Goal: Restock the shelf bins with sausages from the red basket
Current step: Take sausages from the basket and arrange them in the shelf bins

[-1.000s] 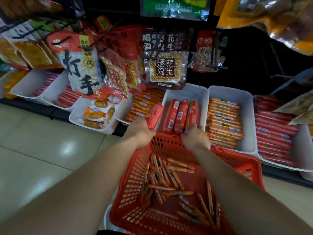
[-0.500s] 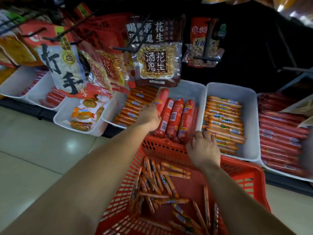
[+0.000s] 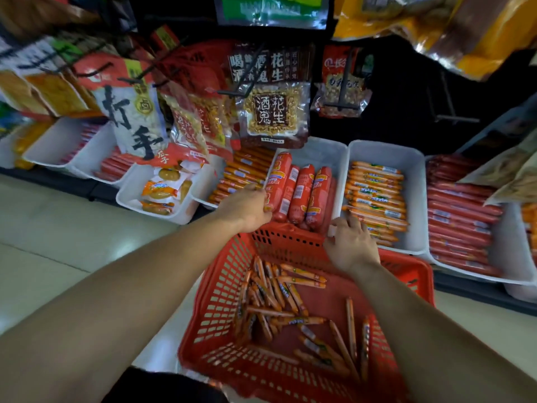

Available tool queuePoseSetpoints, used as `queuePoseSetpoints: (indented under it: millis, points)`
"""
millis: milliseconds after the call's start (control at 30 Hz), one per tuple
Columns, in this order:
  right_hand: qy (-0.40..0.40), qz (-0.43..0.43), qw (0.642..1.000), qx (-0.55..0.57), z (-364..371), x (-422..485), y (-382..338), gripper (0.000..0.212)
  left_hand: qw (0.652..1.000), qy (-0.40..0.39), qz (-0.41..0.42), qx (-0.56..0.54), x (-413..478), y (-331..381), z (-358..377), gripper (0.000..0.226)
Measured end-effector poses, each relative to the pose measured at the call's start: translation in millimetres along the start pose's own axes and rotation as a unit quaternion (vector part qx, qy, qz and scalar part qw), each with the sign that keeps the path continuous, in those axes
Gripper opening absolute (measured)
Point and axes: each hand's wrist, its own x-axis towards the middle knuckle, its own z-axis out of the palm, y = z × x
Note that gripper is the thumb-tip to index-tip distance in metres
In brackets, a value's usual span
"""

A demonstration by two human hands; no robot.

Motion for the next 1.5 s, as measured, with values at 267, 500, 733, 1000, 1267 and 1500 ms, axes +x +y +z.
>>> queuePoseSetpoints:
  millis: [267,500,733,1000,1267,1500]
  points:
    - [0.051,-0.009,0.998,-0.024,-7.4,-73.2,20.5,0.058,0.998,-0.036,0.030,0.052,-115.2,-3.5,28.8,0.037]
    - [-0.073,0.000,0.996,-0.042,48.3,-104.8,52.4,0.058,0.993,-0.101,-0.045,0.030,-157.5,-22.1,122.2,0.050]
    - [-0.163,-0.014,0.983,-0.085,115.1,-84.8,58.5,0.076,0.988,-0.124,-0.086,-0.040,-130.9,-28.0,188.7,0.072]
    - [-0.202,-0.100,0.969,-0.098,177.2,-21.2,18.6,0.121,0.953,-0.144,-0.206,-0.168,-94.6,-22.9,237.5,0.110]
    - [-0.206,-0.122,0.960,-0.149,209.5,1.1,6.7,0.148,0.944,-0.147,-0.249,-0.158,-71.6,-18.3,251.9,0.113]
    - [-0.214,-0.124,0.956,-0.156,202.4,4.1,11.8,0.143,0.934,-0.129,-0.270,-0.194,-62.6,-16.3,266.0,0.095]
